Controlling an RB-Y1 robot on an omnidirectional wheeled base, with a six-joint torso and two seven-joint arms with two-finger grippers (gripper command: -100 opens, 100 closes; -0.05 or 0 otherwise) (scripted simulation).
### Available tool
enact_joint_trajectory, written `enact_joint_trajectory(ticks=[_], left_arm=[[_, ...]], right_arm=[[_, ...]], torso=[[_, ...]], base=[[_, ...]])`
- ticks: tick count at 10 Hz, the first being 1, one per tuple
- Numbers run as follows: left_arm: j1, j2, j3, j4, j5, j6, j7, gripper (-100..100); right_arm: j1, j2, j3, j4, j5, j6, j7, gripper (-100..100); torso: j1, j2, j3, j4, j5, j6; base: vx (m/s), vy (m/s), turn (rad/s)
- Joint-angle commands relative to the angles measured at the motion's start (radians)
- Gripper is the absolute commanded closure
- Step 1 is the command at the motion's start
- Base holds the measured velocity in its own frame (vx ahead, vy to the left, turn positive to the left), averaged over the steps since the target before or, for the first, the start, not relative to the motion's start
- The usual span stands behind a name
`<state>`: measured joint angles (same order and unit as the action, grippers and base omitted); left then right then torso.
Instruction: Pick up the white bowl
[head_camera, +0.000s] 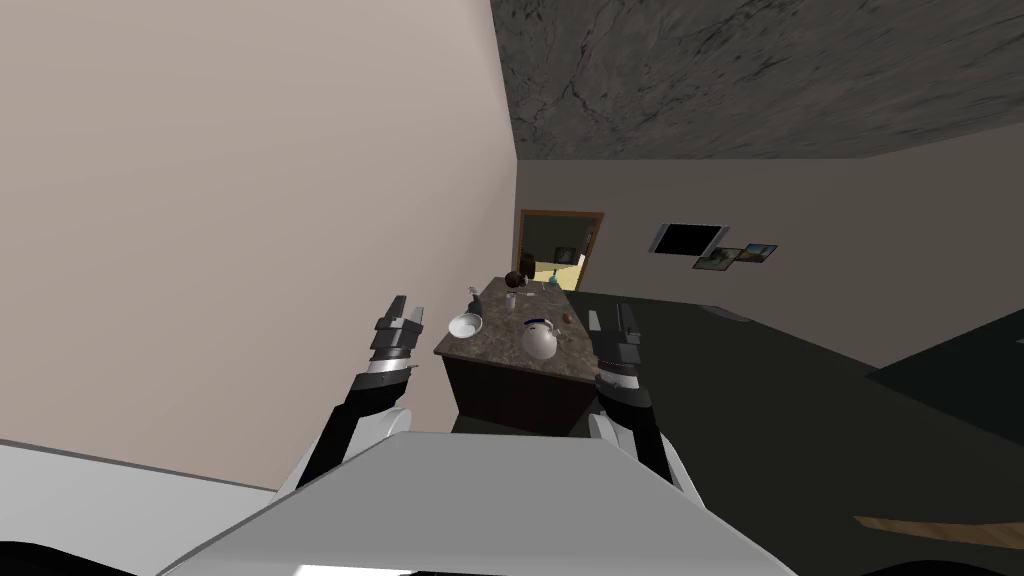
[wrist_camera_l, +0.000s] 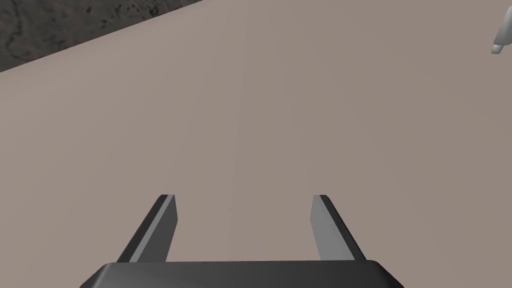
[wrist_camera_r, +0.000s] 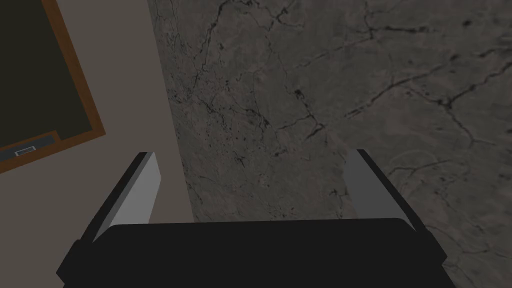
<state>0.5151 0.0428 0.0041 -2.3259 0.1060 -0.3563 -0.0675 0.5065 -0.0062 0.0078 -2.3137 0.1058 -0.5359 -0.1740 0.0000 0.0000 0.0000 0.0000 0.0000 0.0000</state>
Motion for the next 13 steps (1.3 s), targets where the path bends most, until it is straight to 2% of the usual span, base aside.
enact_joint_trajectory(ticks=[1, 4, 7, 8, 11, 12, 13], left_arm=[[-0.004, 0.029, 0.015, 0.0, 0.009, 0.026, 0.013, -100], [-0.011, 0.056, 0.049, -0.001, 0.032, 0.089, 0.046, -100], [-0.024, 0.068, 0.1, -0.002, 0.064, 0.173, 0.094, -100], [-0.024, 0.068, 0.1, -0.002, 0.064, 0.181, 0.094, -100], [-0.04, 0.072, 0.159, 0.0, 0.102, 0.284, 0.153, -100], [-0.04, 0.072, 0.159, 0.0, 0.102, 0.302, 0.153, -100], [-0.046, 0.073, 0.179, 0.001, 0.115, 0.339, 0.175, -100]], right_arm=[[0.0, 0.0, 0.0, 0.0, 0.0, 0.0, 0.0, 0], [0.0, 0.0, 0.0, 0.0, 0.0, 0.0, 0.0, 0], [0.0, 0.0, 0.0, 0.0, 0.0, 0.0, 0.0, 0], [0.0, 0.0, 0.0, 0.0, 0.0, 0.0, 0.0, 0], [0.0, 0.0, 0.0, 0.0, 0.0, 0.0, 0.0, 0], [0.0, 0.0, 0.0, 0.0, 0.0, 0.0, 0.0, 0], [0.0, 0.0, 0.0, 0.0, 0.0, 0.0, 0.0, 0]], torso=[[0.0, 0.0, 0.0, 0.0, 0.0, 0.0], [-0.003, 0.001, 0.0, 0.0, -0.001, 0.0], [-0.004, 0.0, 0.0, 0.0, -0.001, 0.0], [-0.005, 0.001, 0.0, 0.0, -0.001, 0.0], [-0.005, 0.0, 0.0, 0.0, -0.001, 0.0], [-0.006, 0.0, 0.0, 0.0, -0.001, 0.0], [-0.004, 0.0, 0.0, 0.0, -0.001, 0.0]], base=[[-0.003, -0.023, -0.043], [-0.012, -0.057, -0.037], [-0.005, -0.073, -0.054], [-0.006, -0.055, -0.016], [-0.001, -0.075, -0.064], [0.0, -0.059, -0.024], [-0.011, -0.058, -0.069]])
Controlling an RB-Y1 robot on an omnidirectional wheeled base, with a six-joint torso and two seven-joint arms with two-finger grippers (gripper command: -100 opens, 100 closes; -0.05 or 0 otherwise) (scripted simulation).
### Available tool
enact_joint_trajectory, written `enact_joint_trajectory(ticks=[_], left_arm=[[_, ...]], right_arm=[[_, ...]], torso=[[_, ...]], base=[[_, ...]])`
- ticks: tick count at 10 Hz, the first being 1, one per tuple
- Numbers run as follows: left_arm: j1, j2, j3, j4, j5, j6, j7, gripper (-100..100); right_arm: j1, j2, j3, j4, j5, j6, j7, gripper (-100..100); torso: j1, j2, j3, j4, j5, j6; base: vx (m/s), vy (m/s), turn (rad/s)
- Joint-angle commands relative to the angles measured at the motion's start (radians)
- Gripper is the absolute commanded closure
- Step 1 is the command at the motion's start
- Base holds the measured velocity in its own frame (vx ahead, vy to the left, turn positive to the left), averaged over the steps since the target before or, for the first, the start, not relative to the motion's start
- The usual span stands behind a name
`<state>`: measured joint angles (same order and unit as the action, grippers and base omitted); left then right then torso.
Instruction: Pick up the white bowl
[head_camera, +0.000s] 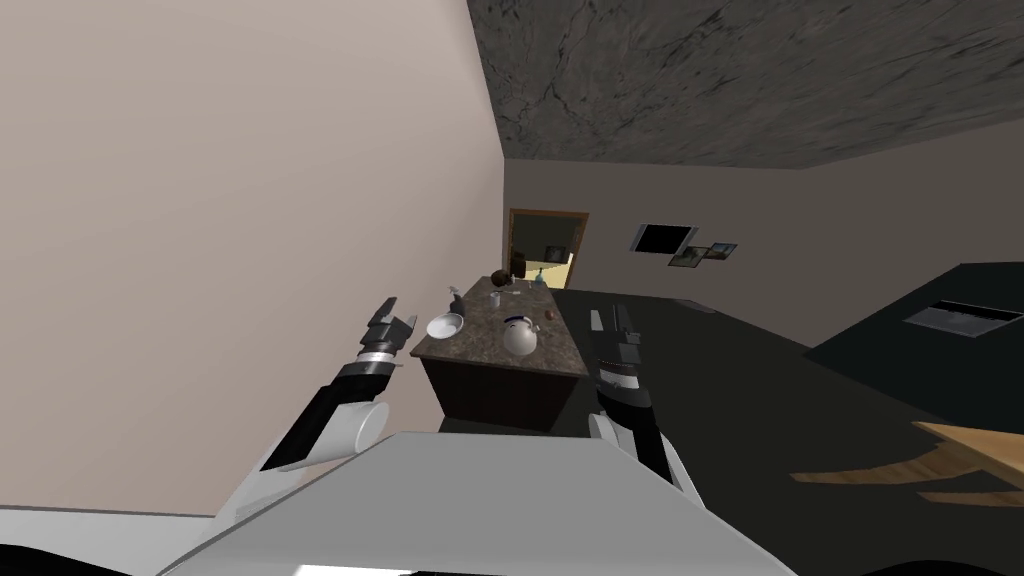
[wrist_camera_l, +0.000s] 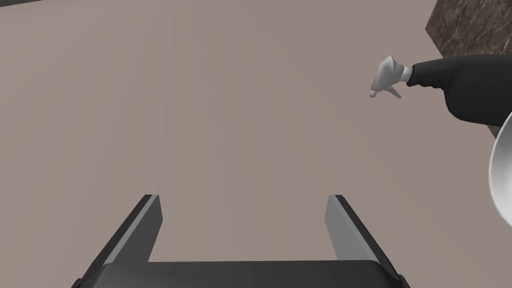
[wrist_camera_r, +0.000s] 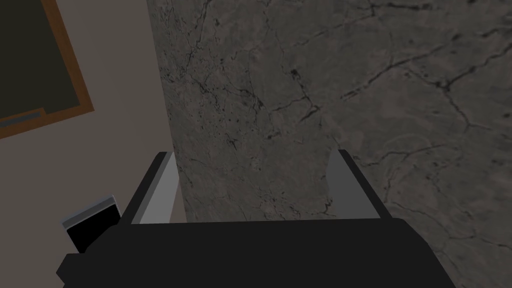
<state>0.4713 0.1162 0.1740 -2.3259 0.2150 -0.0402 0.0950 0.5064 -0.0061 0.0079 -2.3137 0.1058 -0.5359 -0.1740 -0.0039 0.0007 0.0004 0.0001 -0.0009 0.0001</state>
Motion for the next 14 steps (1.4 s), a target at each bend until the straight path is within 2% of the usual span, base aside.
enact_joint_trajectory(ticks=[1, 2, 3, 4, 5, 6, 7, 8, 9, 10, 11, 14], left_arm=[[-0.003, 0.0, 0.009, 0.001, 0.006, 0.031, 0.012, -100], [-0.01, 0.002, 0.03, 0.003, 0.019, 0.071, 0.035, -100], [-0.01, 0.002, 0.03, 0.003, 0.019, 0.08, 0.035, -100], [-0.019, 0.005, 0.05, 0.005, 0.031, 0.117, 0.058, -100], [-0.019, 0.005, 0.05, 0.005, 0.031, 0.131, 0.058, -100], [-0.028, 0.009, 0.07, 0.008, 0.043, 0.168, 0.082, -100], [-0.028, 0.009, 0.07, 0.008, 0.043, 0.184, 0.082, -100], [-0.038, 0.015, 0.09, 0.011, 0.054, 0.217, 0.106, -100], [-0.038, 0.015, 0.09, 0.011, 0.054, 0.238, 0.106, -100], [-0.049, 0.023, 0.108, 0.015, 0.065, 0.266, 0.13, -100], [-0.049, 0.023, 0.108, 0.015, 0.065, 0.295, 0.13, -100], [-0.073, 0.043, 0.14, 0.026, 0.083, 0.383, 0.178, -100]], right_arm=[[0.0, 0.0, 0.0, 0.0, 0.0, 0.0, 0.0, 0], [0.0, 0.0, 0.0, 0.0, 0.0, 0.0, 0.0, 0], [0.0, 0.0, 0.0, 0.0, 0.0, 0.0, 0.0, 0], [0.0, 0.0, 0.0, 0.0, 0.0, 0.0, 0.0, 0], [0.0, 0.0, 0.0, 0.0, 0.0, 0.0, 0.0, 0], [0.0, 0.0, 0.0, 0.0, 0.0, 0.0, 0.0, 0], [0.0, 0.0, 0.0, 0.0, 0.0, 0.0, 0.0, 0], [0.0, 0.0, 0.0, 0.0, 0.0, 0.0, 0.0, 0], [0.0, 0.0, 0.0, 0.0, 0.0, 0.0, 0.0, 0], [0.0, 0.0, 0.0, 0.0, 0.0, 0.0, 0.0, 0], [0.0, 0.0, 0.0, 0.0, 0.0, 0.0, 0.0, 0], [0.0, 0.0, 0.0, 0.0, 0.0, 0.0, 0.0, 0]], torso=[[0.0, 0.0, 0.0, 0.0, 0.0, 0.0], [0.001, 0.0, 0.0, 0.0, 0.0, 0.0], [0.001, 0.0, 0.0, 0.0, 0.0, 0.0], [0.001, 0.0, 0.0, 0.0, 0.0, 0.0], [0.001, 0.0, 0.0, 0.0, 0.0, 0.0], [0.001, 0.0, 0.0, 0.0, 0.0, 0.0], [0.001, 0.0, 0.0, 0.0, 0.0, 0.0], [0.001, 0.0, 0.0, 0.0, 0.0, 0.0], [0.001, 0.0, 0.0, 0.0, 0.0, 0.0], [0.002, 0.0, 0.0, 0.0, 0.0, 0.0], [0.002, 0.0, 0.0, 0.0, 0.0, 0.0], [0.002, -0.001, 0.0, 0.0, 0.0, 0.0]], base=[[-0.01, -0.042, -0.021], [-0.009, -0.045, -0.057], [-0.006, -0.038, -0.032], [-0.006, -0.04, -0.065], [-0.003, -0.037, -0.029], [0.001, -0.051, -0.06], [0.0, -0.045, -0.036], [-0.005, -0.049, -0.074], [-0.006, -0.037, -0.037], [0.002, -0.035, -0.067], [0.001, -0.03, -0.04], [0.003, -0.031, -0.065]])
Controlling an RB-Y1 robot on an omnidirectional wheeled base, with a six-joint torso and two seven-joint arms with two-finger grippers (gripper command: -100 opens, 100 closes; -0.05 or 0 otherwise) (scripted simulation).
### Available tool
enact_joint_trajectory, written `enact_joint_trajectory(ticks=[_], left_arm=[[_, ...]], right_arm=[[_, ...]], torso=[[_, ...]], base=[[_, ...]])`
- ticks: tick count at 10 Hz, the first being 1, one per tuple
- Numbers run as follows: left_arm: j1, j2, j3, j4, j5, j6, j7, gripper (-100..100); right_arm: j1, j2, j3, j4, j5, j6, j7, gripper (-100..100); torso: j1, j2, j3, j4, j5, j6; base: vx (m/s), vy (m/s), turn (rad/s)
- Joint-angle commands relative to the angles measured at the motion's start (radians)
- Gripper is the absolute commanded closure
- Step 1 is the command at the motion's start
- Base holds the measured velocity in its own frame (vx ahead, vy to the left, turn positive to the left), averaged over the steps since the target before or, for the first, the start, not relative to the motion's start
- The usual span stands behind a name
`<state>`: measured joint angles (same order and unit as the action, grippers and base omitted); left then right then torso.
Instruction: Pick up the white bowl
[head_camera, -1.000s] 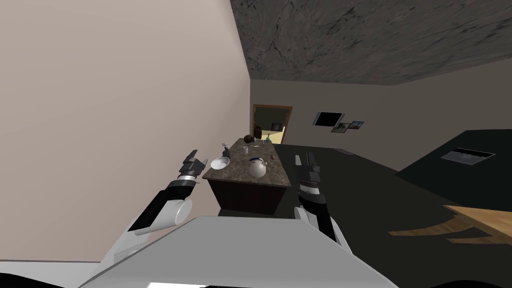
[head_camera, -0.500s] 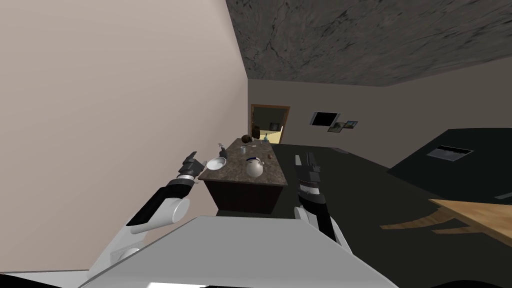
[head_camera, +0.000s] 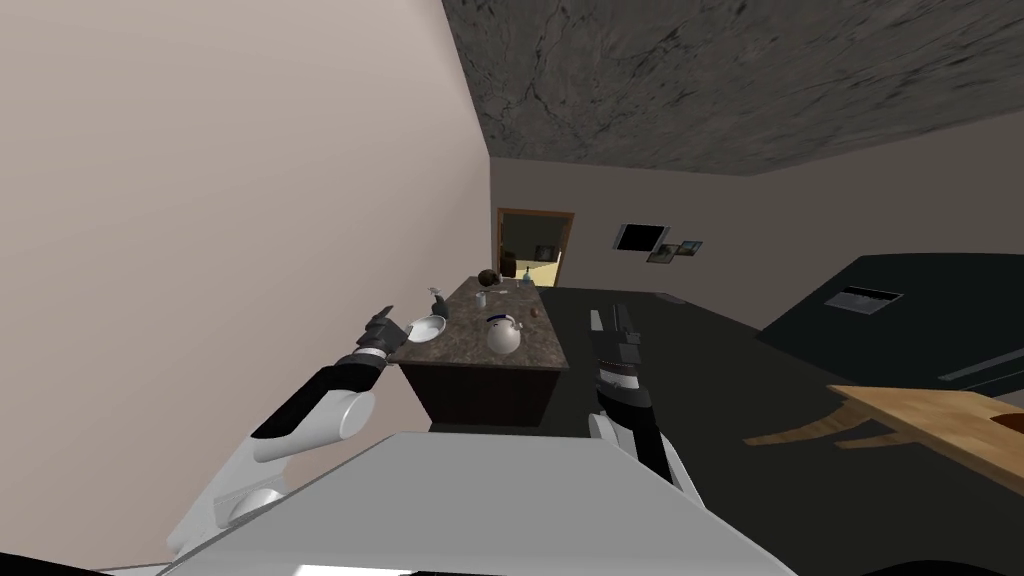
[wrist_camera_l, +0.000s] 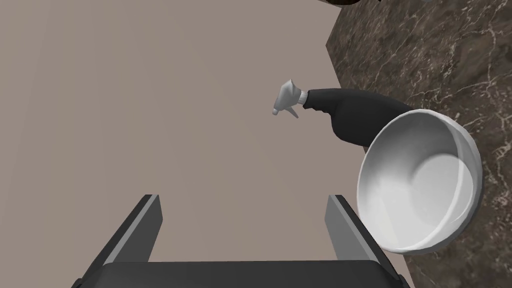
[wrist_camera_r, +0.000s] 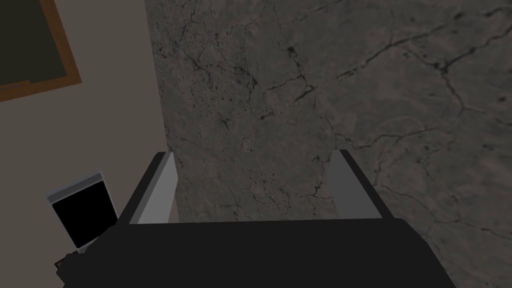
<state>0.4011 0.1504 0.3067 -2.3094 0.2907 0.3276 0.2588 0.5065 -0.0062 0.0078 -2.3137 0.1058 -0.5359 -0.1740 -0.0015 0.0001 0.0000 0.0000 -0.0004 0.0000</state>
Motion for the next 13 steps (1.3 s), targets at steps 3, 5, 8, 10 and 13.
enact_joint_trajectory(ticks=[3, 5, 8, 10, 13], left_arm=[[-0.015, 0.02, 0.021, 0.016, 0.014, 0.102, 0.037, -100], [-0.028, 0.033, 0.032, 0.024, 0.02, 0.16, 0.06, -100], [-0.055, 0.06, 0.049, 0.044, 0.028, 0.256, 0.104, -100], [-0.069, 0.076, 0.055, 0.054, 0.029, 0.316, 0.125, -100], [-0.084, 0.092, 0.059, 0.066, 0.03, 0.401, 0.144, -100]], right_arm=[[0.0, 0.0, 0.0, 0.0, 0.0, 0.0, 0.0, 0], [0.0, 0.0, 0.0, 0.0, 0.0, 0.0, 0.0, 0], [0.0, 0.0, 0.0, 0.0, 0.0, 0.0, 0.0, 0], [0.0, 0.0, 0.0, 0.0, 0.0, 0.0, 0.0, 0], [0.0, 0.0, 0.0, 0.0, 0.0, 0.0, 0.0, 0]], torso=[[0.0, 0.0, 0.0, 0.0, 0.0, 0.0], [0.001, 0.0, 0.0, 0.0, 0.0, 0.0], [0.002, 0.0, 0.0, 0.0, 0.0, 0.0], [0.002, 0.0, 0.0, 0.0, 0.0, 0.0], [0.002, 0.0, 0.0, 0.0, 0.001, 0.0]], base=[[0.002, -0.023, -0.051], [0.001, -0.016, -0.063], [0.001, -0.006, -0.063], [0.002, -0.001, -0.073], [0.001, 0.006, -0.053]])
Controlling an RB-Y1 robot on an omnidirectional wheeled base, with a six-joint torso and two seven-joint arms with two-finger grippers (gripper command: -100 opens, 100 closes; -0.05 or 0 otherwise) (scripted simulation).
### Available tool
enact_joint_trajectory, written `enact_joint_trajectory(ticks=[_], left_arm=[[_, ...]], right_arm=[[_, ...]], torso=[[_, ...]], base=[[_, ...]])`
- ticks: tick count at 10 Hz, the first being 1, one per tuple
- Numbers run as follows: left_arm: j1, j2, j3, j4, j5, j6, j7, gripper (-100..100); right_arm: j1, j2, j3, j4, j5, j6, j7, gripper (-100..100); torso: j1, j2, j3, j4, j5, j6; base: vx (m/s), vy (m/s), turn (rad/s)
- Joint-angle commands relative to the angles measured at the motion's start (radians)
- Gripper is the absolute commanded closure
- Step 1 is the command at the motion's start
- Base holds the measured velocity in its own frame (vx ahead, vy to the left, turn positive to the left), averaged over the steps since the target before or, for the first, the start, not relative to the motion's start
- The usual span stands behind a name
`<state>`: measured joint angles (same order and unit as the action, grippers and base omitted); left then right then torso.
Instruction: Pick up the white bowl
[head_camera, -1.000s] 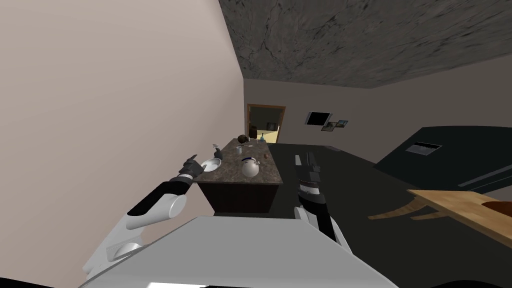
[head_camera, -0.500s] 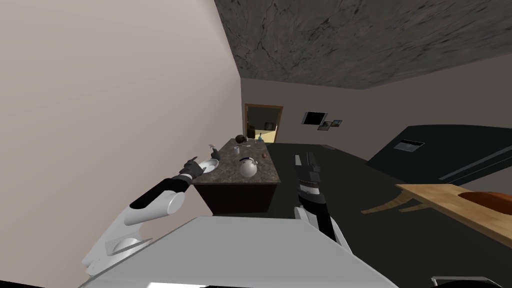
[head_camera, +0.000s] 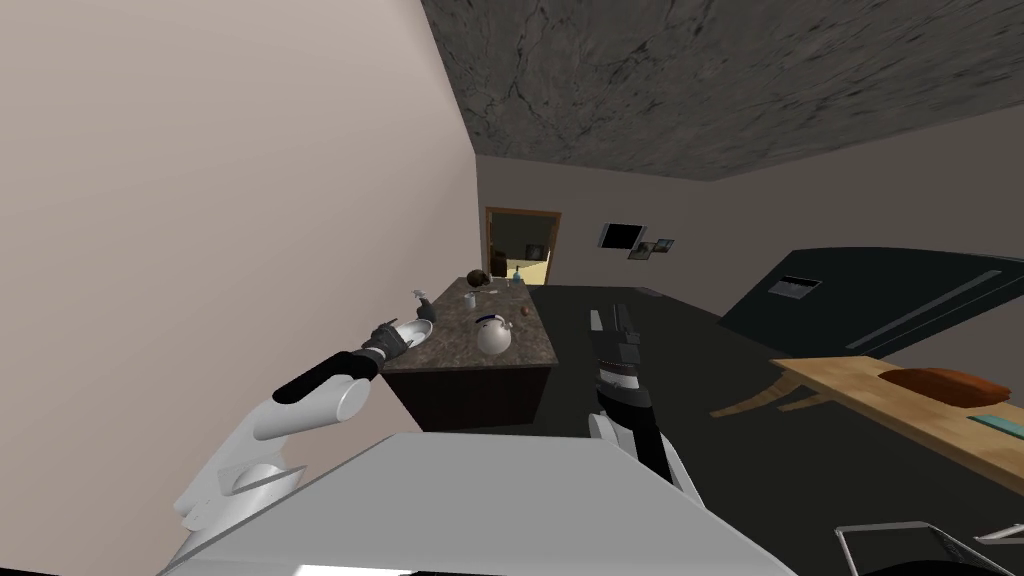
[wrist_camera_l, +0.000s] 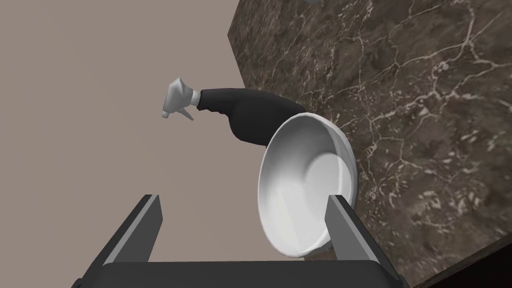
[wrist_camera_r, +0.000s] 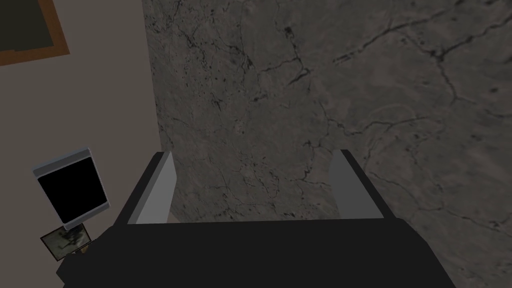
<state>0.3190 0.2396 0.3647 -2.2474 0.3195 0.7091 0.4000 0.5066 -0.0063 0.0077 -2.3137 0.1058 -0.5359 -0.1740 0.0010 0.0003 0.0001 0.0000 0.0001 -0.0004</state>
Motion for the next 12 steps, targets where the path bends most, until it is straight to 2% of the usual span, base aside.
enact_joint_trajectory(ticks=[1, 2, 5, 6, 9, 10, 11, 12], left_arm=[[-0.017, 0.021, 0.003, 0.016, 0.0, 0.05, 0.022, -100], [-0.017, 0.021, 0.003, 0.016, 0.0, 0.077, 0.022, -100], [-0.046, 0.059, 0.003, 0.041, -0.004, 0.163, 0.056, -100], [-0.046, 0.059, 0.003, 0.041, -0.004, 0.188, 0.056, -100], [-0.074, 0.099, -0.003, 0.066, -0.012, 0.268, 0.087, -100], [-0.074, 0.099, -0.003, 0.066, -0.012, 0.29, 0.087, -100], [-0.087, 0.12, -0.007, 0.079, -0.016, 0.324, 0.1, -100], [-0.087, 0.12, -0.007, 0.079, -0.016, 0.337, 0.1, -100]], right_arm=[[0.0, 0.0, 0.0, 0.0, 0.0, 0.0, 0.0, 0], [0.0, 0.0, 0.0, 0.0, 0.0, 0.0, 0.0, 0], [0.0, 0.0, 0.0, 0.0, 0.0, 0.0, 0.0, 0], [0.0, 0.0, 0.0, 0.0, 0.0, 0.0, 0.0, 0], [0.0, 0.0, 0.0, 0.0, 0.0, 0.0, 0.0, 0], [0.0, 0.0, 0.0, 0.0, 0.0, 0.0, 0.0, 0], [0.0, 0.0, 0.0, 0.0, 0.0, 0.0, 0.0, 0], [0.0, 0.0, 0.0, 0.0, 0.0, 0.0, 0.0, 0]], torso=[[0.0, 0.0, 0.0, 0.0, 0.0, 0.0], [0.0, 0.0, 0.0, 0.0, 0.0, 0.0], [0.001, 0.0, 0.0, 0.0, 0.0, 0.0], [0.001, 0.0, 0.0, 0.0, 0.0, 0.0], [0.001, 0.0, 0.0, 0.0, 0.0, 0.0], [0.001, 0.0, 0.0, 0.0, 0.0, 0.0], [0.001, 0.0, 0.0, 0.0, 0.0, 0.0], [0.001, 0.0, 0.0, 0.0, 0.0, 0.0]], base=[[0.002, 0.009, -0.093], [0.002, 0.012, -0.039], [0.002, 0.018, -0.061], [0.005, 0.021, -0.05], [0.001, 0.024, -0.063], [0.002, 0.023, -0.045], [0.006, 0.028, -0.066], [0.006, 0.025, -0.04]])
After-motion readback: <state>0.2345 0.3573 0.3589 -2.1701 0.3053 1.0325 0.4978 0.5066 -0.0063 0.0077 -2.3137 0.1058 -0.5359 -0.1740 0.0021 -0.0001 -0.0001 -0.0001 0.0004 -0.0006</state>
